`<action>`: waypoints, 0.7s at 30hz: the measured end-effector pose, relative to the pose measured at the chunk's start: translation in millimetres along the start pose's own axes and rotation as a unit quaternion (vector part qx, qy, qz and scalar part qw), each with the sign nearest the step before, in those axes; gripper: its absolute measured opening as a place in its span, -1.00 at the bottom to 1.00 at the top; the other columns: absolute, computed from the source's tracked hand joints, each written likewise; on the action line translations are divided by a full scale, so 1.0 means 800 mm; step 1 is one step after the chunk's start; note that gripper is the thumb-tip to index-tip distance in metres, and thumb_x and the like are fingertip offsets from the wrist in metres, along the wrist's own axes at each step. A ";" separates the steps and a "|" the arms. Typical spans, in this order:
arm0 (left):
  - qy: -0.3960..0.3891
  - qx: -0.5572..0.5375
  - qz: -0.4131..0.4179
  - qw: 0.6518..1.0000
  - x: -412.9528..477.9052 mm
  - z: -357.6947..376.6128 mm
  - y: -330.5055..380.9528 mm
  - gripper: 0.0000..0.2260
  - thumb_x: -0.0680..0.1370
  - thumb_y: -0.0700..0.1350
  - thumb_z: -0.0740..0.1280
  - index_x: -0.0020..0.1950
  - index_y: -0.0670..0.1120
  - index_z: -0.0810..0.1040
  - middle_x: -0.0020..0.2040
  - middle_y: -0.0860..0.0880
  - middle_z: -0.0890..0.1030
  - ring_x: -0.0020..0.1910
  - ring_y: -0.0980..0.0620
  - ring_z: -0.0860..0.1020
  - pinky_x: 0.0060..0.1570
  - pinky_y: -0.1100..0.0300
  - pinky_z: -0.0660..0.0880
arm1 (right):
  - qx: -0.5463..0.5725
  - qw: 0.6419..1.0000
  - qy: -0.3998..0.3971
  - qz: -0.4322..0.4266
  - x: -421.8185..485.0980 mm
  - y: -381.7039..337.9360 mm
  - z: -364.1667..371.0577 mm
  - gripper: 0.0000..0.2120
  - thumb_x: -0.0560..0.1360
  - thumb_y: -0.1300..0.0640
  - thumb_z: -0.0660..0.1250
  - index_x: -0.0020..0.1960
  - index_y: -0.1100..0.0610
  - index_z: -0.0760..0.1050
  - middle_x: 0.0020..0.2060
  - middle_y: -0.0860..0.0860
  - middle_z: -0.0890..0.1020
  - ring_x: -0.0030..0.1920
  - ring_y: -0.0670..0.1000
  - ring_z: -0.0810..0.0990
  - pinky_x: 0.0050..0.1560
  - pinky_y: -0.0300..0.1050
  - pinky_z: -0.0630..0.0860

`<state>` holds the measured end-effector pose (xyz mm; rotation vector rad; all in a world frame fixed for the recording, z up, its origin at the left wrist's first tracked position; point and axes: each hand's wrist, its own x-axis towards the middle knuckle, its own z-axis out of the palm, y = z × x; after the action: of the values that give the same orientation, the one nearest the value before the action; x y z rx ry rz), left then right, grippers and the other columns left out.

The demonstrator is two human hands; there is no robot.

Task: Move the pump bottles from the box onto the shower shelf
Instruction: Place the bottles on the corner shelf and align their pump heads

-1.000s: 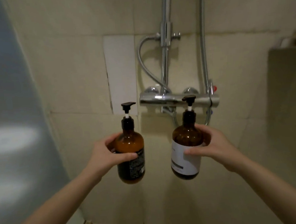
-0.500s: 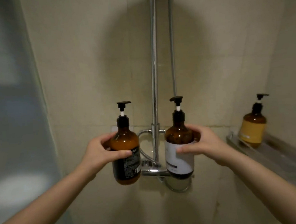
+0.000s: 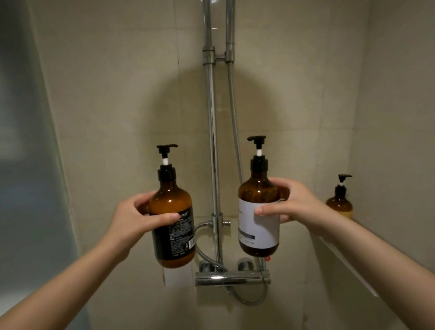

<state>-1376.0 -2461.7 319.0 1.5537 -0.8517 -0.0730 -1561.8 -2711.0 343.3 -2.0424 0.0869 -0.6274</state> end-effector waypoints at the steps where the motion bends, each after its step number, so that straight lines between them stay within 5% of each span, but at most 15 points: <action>1: -0.002 0.001 -0.001 1.000 0.000 0.000 0.000 -0.50 0.02 0.05 0.54 -0.07 0.12 0.56 -0.17 0.26 0.67 -0.19 0.24 0.64 -0.24 0.27 0.49 | -0.001 1.000 0.000 0.002 -0.003 -0.002 0.000 -0.59 0.16 -0.04 0.57 -0.08 -0.28 0.50 -0.06 -0.21 0.61 0.00 -0.12 0.57 -0.19 -0.15 0.65; 6: -0.013 -0.006 0.000 1.000 0.004 0.002 -0.006 -0.48 0.00 0.05 0.55 -0.07 0.15 0.55 -0.17 0.11 0.68 -0.13 0.18 0.62 -0.23 0.27 0.48 | -0.015 1.000 -0.003 0.013 -0.013 -0.007 0.002 -0.59 0.21 -0.02 0.56 -0.06 -0.28 0.47 -0.04 -0.21 0.60 0.01 -0.12 0.58 -0.22 -0.21 0.63; 13: -0.044 -0.024 0.005 0.999 0.019 0.012 -0.008 -0.50 0.01 0.03 0.55 -0.09 0.16 0.53 -0.20 0.20 0.68 -0.17 0.23 0.60 -0.26 0.30 0.47 | -0.008 0.999 0.020 0.033 -0.025 -0.014 0.002 -0.65 0.24 0.06 0.57 -0.21 -0.33 0.51 -0.22 -0.34 0.61 -0.15 -0.25 0.60 -0.38 -0.38 0.54; 15: -0.060 -0.025 0.010 0.998 0.022 0.015 -0.009 -0.51 0.03 0.04 0.55 -0.09 0.15 0.53 -0.19 0.31 0.65 -0.20 0.29 0.62 -0.27 0.33 0.47 | -0.011 0.999 0.032 0.038 -0.027 -0.016 0.002 -0.64 0.23 0.06 0.57 -0.16 -0.30 0.51 -0.17 -0.30 0.62 -0.11 -0.21 0.60 -0.37 -0.37 0.54; 21: -0.104 -0.038 0.017 0.994 0.031 0.031 -0.010 -0.52 0.05 0.05 0.54 -0.06 0.14 0.56 -0.17 0.21 0.68 -0.17 0.27 0.62 -0.27 0.36 0.49 | -0.026 0.996 0.069 0.047 -0.036 -0.012 0.002 -0.53 0.21 0.00 0.57 0.00 -0.25 0.43 0.00 -0.15 0.60 0.00 -0.09 0.58 -0.36 -0.36 0.52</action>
<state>-1366.9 -2496.6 317.3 1.4756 -1.0278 -0.2438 -1587.9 -2695.3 339.0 -2.0293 0.2819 -0.7123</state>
